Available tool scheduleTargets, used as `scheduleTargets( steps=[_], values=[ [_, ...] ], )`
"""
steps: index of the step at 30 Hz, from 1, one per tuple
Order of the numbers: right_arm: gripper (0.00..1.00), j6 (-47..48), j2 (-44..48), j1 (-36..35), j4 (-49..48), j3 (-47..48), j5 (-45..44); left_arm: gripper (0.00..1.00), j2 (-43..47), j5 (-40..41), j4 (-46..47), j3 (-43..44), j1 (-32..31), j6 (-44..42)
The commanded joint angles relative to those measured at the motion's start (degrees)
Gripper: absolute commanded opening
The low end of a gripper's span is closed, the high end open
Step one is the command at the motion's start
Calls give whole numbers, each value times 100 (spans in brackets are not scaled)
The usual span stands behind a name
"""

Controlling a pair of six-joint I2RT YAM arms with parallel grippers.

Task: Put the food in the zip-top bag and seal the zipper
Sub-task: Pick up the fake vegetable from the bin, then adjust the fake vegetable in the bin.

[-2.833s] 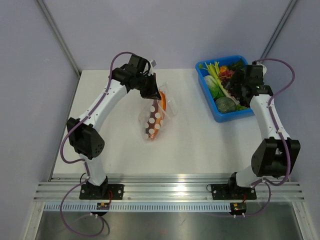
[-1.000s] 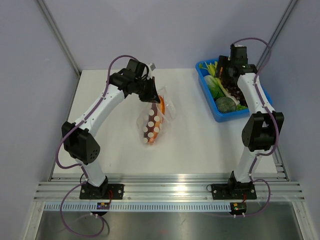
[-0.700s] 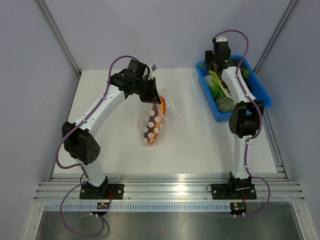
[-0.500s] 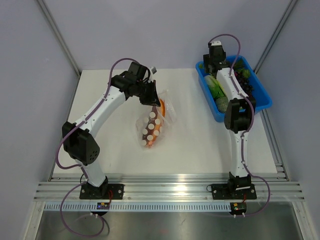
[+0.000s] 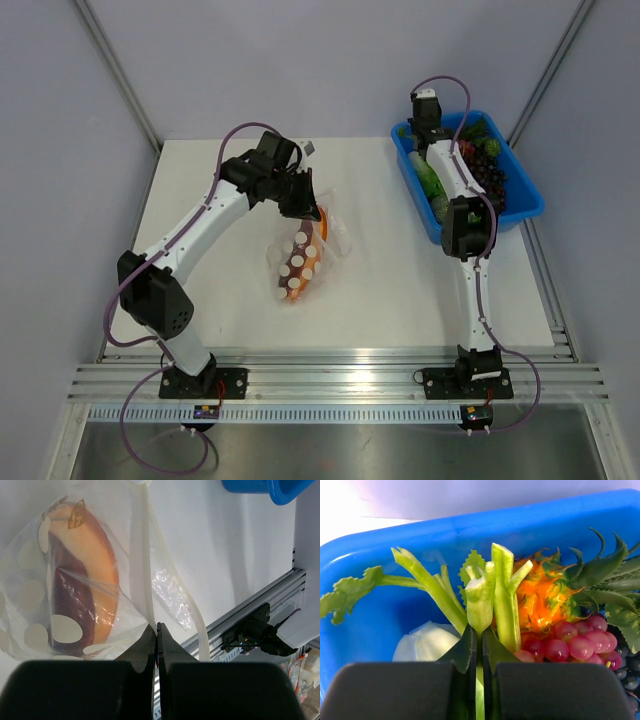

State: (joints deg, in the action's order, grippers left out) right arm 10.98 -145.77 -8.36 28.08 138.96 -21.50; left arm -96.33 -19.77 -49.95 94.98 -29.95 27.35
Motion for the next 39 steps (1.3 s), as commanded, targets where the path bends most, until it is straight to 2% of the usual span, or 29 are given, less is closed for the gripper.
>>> scheduleTargets(
  steps=[1, 8, 20, 24, 27, 34, 39],
  values=[
    [0, -122, 453, -34, -215, 158, -188, 0, 238, 61, 232, 12, -19, 51],
    [0, -439, 2234, -34, -926, -1098, 119, 0, 255, 8, 319, 29, -28, 33],
    [0, -729, 4020, -25, -1313, -2496, -74, 0, 326, -194, 592, -208, -28, 16],
    [0, -799, 4329, -25, -1226, -2715, -311, 0, 326, -220, 618, -225, -28, 24],
    [0, -1254, 4566, 19, -1121, -2979, -382, 0, 317, -211, 654, -252, -28, 24],
    [0, -1853, 4488, 423, -593, -2927, -303, 0, 282, -256, 671, -304, -28, 7],
    [0, -1872, 4391, 546, -382, -2628, -302, 0, 247, -229, 680, -287, -28, 7]
  ],
)
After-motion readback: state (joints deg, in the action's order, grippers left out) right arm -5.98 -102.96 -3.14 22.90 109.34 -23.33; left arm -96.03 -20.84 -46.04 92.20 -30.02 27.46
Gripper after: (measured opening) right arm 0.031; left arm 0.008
